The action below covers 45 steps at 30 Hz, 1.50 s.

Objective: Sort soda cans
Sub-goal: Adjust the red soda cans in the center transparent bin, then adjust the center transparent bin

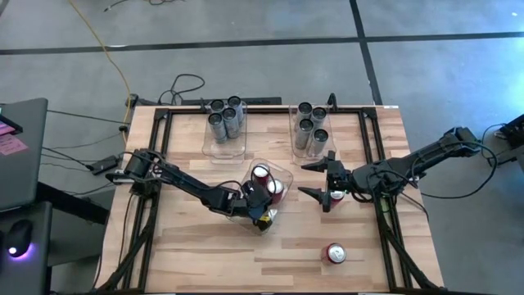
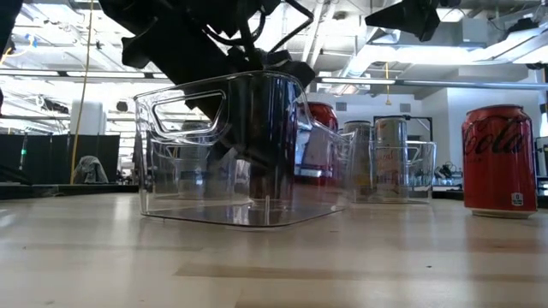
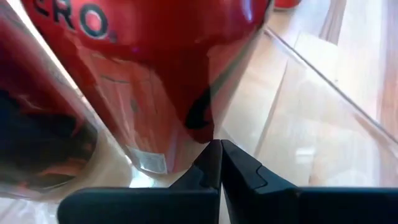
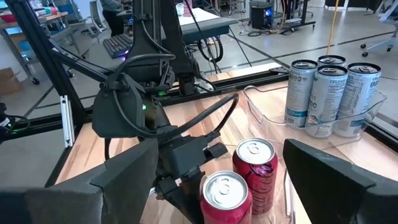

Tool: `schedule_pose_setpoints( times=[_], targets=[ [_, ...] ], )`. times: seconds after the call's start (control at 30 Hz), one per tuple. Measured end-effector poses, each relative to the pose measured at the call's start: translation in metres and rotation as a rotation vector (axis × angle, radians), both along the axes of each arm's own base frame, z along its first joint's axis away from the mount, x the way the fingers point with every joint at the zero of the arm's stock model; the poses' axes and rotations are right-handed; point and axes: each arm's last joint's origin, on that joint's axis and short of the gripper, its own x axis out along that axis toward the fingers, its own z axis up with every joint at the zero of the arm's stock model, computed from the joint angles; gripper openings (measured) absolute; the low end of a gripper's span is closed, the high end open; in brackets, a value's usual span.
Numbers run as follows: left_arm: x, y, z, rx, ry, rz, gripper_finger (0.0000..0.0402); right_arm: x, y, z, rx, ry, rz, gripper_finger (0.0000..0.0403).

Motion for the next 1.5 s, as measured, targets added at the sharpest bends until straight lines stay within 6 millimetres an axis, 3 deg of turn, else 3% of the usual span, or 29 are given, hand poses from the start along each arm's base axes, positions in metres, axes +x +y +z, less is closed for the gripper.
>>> schedule_pose_setpoints(
  times=[0.7, 0.83, 1.03, 1.27, 1.5],
  targets=[
    [0.002, 0.007, 0.004, 0.078, -0.077, 0.168, 0.0000, 0.000, 0.000, 0.000, -0.004, 0.005, 0.000, 0.0366],
    [0.004, 0.006, 0.009, 0.097, -0.099, 0.130, 0.0000, -0.001, 0.001, -0.003, -0.011, 0.029, 0.005, 0.0366],
    [0.002, 0.000, 0.031, 0.130, -0.137, 0.005, 0.0000, -0.002, 0.002, -0.006, 0.028, 0.055, 0.004, 0.0366],
    [-0.022, -0.007, 0.072, 0.172, -0.093, -0.102, 0.0000, -0.005, 0.001, 0.001, 0.121, 0.133, -0.047, 0.0366],
    [-0.076, 0.000, 0.106, 0.273, 0.153, -0.182, 0.0000, -0.012, 0.000, -0.005, 0.209, 0.224, -0.148, 0.0366]
  ],
)
